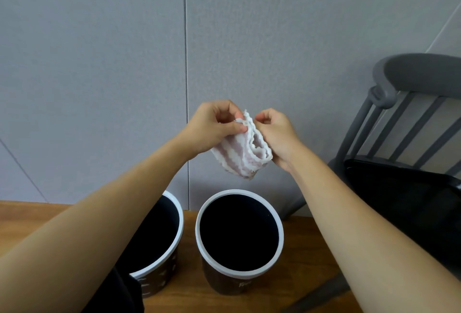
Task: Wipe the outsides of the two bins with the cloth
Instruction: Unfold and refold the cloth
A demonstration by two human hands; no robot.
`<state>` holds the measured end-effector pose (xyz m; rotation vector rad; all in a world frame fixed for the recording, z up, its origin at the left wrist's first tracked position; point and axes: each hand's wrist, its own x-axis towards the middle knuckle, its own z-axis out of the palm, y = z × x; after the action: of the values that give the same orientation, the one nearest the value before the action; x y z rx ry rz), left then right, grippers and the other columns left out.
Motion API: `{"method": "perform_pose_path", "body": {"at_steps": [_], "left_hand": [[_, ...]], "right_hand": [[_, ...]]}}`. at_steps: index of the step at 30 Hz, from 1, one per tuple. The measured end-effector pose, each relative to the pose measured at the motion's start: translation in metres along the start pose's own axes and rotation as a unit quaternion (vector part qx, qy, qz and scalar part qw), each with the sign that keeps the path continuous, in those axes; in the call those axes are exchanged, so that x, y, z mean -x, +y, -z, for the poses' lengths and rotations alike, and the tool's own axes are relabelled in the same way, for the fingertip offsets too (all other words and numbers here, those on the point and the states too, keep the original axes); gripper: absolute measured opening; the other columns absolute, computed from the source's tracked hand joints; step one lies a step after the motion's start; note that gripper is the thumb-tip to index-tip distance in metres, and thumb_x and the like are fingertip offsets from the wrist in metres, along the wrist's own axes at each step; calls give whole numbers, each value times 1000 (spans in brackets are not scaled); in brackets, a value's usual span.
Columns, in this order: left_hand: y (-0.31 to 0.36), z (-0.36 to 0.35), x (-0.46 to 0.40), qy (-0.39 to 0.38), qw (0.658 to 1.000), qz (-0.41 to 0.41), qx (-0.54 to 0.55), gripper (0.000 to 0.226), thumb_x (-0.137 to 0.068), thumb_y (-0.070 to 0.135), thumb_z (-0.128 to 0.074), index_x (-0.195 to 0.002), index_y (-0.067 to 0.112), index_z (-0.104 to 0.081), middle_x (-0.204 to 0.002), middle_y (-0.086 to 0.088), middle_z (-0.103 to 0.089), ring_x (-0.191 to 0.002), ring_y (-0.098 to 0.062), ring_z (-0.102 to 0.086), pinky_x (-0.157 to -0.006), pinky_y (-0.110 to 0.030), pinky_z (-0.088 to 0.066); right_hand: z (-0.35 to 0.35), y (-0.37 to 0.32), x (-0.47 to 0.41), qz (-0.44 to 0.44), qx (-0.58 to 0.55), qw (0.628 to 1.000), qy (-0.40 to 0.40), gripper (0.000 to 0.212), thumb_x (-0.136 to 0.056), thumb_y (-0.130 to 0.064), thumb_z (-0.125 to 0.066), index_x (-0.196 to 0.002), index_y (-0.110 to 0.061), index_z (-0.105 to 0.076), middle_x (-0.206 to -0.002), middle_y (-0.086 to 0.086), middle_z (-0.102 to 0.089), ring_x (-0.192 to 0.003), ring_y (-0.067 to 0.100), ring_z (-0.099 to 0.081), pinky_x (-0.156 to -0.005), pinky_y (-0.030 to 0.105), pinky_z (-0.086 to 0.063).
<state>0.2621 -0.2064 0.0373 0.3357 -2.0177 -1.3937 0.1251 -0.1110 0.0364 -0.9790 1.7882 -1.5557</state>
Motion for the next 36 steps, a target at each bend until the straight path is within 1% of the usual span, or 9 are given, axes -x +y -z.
{"method": "perform_pose_path", "body": {"at_steps": [2,5,8,12,19,23,27,32,36], "left_hand": [[-3,-1,-1,18,1000,-1,-20,15,-81,6,-73,-76,15,-63,-75,5,-69,-71,-6,-62,-65,-17,-49],[-9,1,-4,53,998,19,-21,15,-82,11,-73,-75,18,-62,-80,-3,-67,-71,-11,-60,-66,-21,-49],[-17,5,-5,94,995,41,-12,13,-84,15,-72,-77,21,-62,-80,4,-65,-69,-8,-59,-66,-21,-48],[-23,6,-5,89,994,56,-11,14,-84,16,-71,-77,23,-62,-80,6,-64,-68,-9,-58,-63,-21,-48],[-34,8,-1,67,990,104,70,27,-90,9,-64,-82,23,-42,-89,-3,-61,-75,-22,-59,-63,-42,-46],[-39,10,3,-20,988,126,89,30,-83,-3,-68,-77,22,-51,-100,-6,-65,-81,-21,-65,-61,-35,-53],[-45,9,9,5,986,149,78,25,-84,-7,-65,-74,16,-64,-78,5,-68,-70,-14,-65,-55,-24,-51],[-50,9,12,0,980,175,94,37,-86,-5,-62,-101,26,-73,-110,-9,-69,-97,-20,-68,-79,-31,-58],[-51,14,18,0,979,169,111,51,-77,-9,-70,-107,32,-71,-117,-7,-67,-103,-21,-66,-87,-37,-57]], "right_hand": [[2,2,3,-3,-45,999,-28,20,-87,-25,-72,-79,-11,-60,-64,-1,-64,-56,11,-59,-51,20,-47],[11,9,10,-14,-122,985,-118,40,-87,-37,-67,-98,1,-67,-91,13,-68,-82,25,-66,-72,36,-54],[19,27,21,1,-118,977,-177,36,-77,-29,-76,-106,-10,-66,-104,12,-69,-95,30,-67,-77,46,-56],[14,42,26,40,-89,993,-71,21,-84,-1,-69,-101,-13,-68,-96,4,-75,-91,25,-71,-68,37,-59],[8,49,19,5,-108,994,22,16,-99,-11,-52,-107,-16,-64,-103,6,-73,-94,24,-71,-77,45,-59],[2,55,14,-30,-142,985,91,12,-97,-18,-57,-108,-15,-54,-111,13,-66,-96,28,-69,-82,51,-57],[0,61,13,-23,-64,982,174,23,-90,-24,-67,-97,-19,-46,-97,4,-61,-92,25,-64,-83,47,-54],[-10,60,21,40,-79,990,110,17,-94,-10,-59,-90,-26,-61,-95,8,-68,-82,23,-62,-71,43,-53],[-15,62,28,37,-121,991,32,55,-81,3,-69,-119,-36,-60,-118,-2,-65,-103,16,-66,-81,38,-58]]}}
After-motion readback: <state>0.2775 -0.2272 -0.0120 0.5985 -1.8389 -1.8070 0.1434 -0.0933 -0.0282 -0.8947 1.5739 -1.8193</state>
